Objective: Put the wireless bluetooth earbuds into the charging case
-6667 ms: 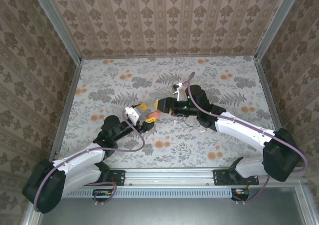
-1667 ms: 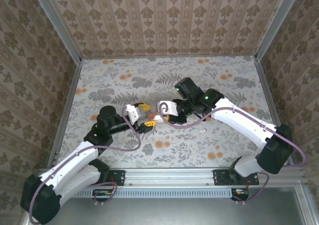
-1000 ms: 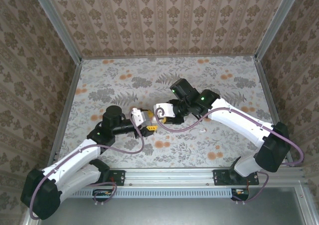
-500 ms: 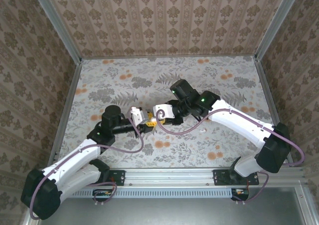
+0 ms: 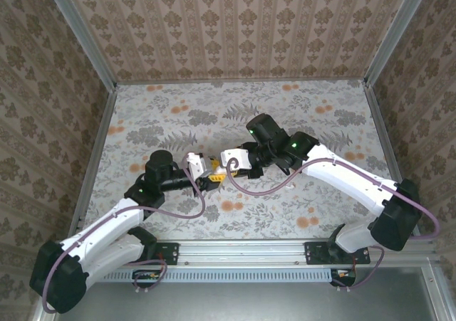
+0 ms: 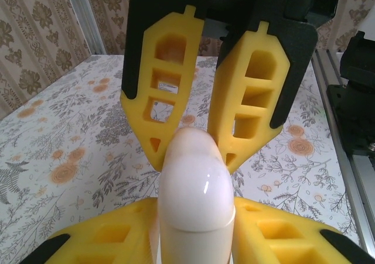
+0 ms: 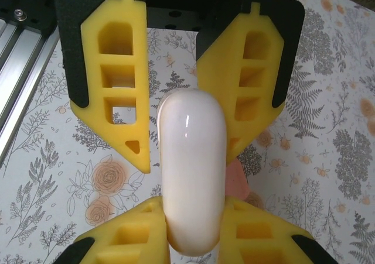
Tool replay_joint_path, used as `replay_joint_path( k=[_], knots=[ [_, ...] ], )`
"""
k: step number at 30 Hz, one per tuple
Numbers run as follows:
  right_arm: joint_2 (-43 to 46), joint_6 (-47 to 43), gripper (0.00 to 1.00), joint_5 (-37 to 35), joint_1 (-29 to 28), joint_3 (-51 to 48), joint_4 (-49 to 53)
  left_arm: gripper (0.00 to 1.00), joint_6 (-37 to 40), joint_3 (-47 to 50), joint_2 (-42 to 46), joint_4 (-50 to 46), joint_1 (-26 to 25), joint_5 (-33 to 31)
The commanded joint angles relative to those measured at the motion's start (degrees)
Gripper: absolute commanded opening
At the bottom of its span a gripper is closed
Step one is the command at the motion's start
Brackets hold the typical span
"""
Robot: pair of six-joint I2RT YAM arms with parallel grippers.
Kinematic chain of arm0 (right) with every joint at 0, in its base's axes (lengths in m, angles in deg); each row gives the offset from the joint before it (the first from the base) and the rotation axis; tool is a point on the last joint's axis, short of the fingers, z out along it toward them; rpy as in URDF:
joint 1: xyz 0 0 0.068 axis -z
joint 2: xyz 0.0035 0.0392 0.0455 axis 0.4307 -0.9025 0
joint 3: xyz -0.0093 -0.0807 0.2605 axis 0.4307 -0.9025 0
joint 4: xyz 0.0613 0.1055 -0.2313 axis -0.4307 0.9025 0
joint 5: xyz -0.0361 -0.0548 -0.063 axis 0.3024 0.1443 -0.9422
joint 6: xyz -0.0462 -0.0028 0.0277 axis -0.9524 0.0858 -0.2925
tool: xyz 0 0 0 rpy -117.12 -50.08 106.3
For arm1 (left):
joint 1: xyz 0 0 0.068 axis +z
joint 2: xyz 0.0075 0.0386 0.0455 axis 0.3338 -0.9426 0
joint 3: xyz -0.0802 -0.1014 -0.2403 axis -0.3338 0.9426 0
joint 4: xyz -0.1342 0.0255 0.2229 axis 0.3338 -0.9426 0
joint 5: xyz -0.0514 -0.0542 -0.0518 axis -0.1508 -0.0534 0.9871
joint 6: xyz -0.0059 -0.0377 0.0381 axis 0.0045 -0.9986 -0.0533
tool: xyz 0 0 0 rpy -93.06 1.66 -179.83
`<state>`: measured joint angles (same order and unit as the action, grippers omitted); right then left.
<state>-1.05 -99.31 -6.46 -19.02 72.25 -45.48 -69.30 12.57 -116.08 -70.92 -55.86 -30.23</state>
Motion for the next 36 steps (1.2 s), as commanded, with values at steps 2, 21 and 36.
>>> replay_joint_path(
  k=[2,21,36],
  knots=[
    [1.51,-1.43,0.16,0.53,-0.35,-0.55,-0.75,0.35,-0.31,-0.58,0.20,0.92,-0.12,0.87],
    [3.46,1.77,0.41,0.05,-0.37,-1.01,-3.69,0.18,-0.07,-0.94,0.40,0.62,-0.12,2.06],
    [2.28,3.56,0.46,-0.27,-0.12,0.07,-5.62,0.17,0.04,-1.31,0.68,0.35,-0.12,2.55]
  ],
)
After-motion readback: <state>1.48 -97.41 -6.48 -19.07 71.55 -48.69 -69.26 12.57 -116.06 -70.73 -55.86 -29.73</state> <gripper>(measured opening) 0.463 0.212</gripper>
